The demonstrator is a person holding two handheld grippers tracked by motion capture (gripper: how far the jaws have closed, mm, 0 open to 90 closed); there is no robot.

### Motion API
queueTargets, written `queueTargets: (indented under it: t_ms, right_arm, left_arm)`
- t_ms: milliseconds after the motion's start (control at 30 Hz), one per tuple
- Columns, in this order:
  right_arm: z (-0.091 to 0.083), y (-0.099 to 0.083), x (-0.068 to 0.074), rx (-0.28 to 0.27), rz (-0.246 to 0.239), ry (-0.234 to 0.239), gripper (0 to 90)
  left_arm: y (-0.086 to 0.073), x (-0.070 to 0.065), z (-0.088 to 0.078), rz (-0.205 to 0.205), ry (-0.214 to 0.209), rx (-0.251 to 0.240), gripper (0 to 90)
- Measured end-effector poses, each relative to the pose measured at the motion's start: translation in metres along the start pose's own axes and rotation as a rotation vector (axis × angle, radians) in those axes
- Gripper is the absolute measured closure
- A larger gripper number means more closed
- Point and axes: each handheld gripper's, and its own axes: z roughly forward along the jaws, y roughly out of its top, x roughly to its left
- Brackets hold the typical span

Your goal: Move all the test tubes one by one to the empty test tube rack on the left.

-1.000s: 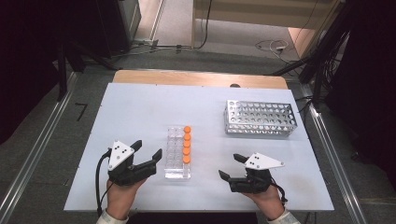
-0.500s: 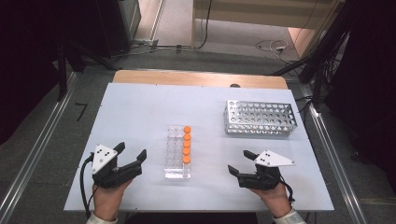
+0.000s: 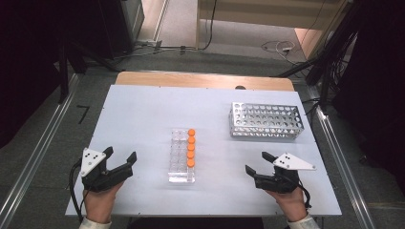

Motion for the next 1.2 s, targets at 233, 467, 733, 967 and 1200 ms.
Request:
queueTargets:
  t_ms: [233,467,733,967,1200]
  right_arm:
    - [-0.008,-0.005,-0.011,-0.006,0.027,-0.04,19.2]
    - [-0.016,-0.011,-0.023,-0.011,0.049,-0.081,19.2]
    - [-0.023,-0.017,-0.032,-0.01,0.072,-0.11,19.2]
    - [-0.028,-0.02,-0.038,-0.016,0.087,-0.131,19.2]
    - [-0.035,-0.024,-0.047,-0.02,0.11,-0.16,19.2]
  left_arm:
    - [-0.002,0.008,-0.001,-0.005,0.024,0.006,17.9]
    - [-0.005,0.014,-0.002,-0.012,0.04,0.006,17.9]
    - [-0.006,0.02,-0.004,-0.025,0.052,0.003,17.9]
    - [-0.007,0.023,-0.006,-0.028,0.06,0.0,17.9]
    - [-0.008,0.024,-0.007,-0.023,0.062,0.007,17.9]
